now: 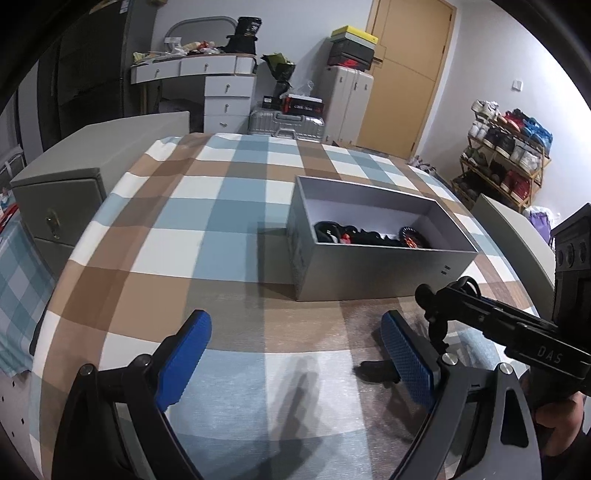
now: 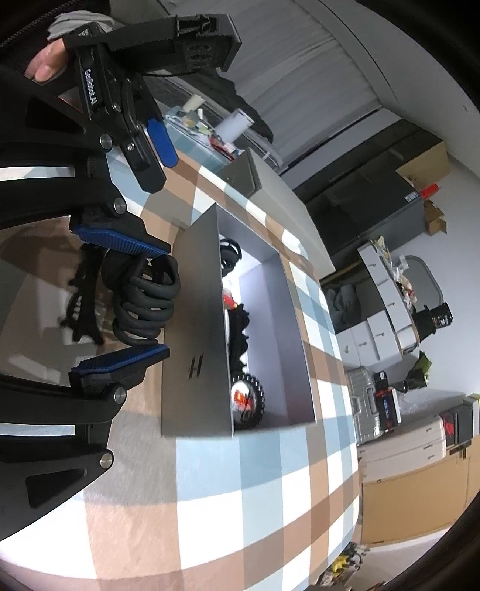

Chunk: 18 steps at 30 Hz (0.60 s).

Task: Organize jewelry
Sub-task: 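Close the left gripper on the long black hair clip while the right gripper holds the claw clip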

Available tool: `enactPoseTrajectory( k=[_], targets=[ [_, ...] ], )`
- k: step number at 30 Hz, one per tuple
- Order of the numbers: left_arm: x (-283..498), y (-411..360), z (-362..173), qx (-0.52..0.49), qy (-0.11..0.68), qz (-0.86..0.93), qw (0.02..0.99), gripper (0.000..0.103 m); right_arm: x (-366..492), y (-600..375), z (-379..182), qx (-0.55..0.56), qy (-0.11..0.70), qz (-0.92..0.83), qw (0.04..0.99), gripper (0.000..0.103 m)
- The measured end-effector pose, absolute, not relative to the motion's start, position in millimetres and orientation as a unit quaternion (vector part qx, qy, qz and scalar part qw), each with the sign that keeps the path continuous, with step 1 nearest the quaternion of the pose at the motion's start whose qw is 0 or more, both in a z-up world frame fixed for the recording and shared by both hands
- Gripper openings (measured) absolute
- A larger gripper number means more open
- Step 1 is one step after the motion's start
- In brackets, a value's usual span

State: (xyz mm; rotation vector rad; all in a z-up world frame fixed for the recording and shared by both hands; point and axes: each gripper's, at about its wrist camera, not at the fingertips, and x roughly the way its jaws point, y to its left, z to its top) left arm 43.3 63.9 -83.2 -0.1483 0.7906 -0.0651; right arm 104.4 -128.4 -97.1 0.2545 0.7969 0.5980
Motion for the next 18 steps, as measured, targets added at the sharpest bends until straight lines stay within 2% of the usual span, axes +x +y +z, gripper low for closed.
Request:
enactPoseTrajectory(
  k=[18],
  targets=[
    [58,5,-95,-0.01,0.451,-0.149,0.88,0.09,89,-190,-91,0.158,0.357,0.257,0.884,0.047]
  ],
)
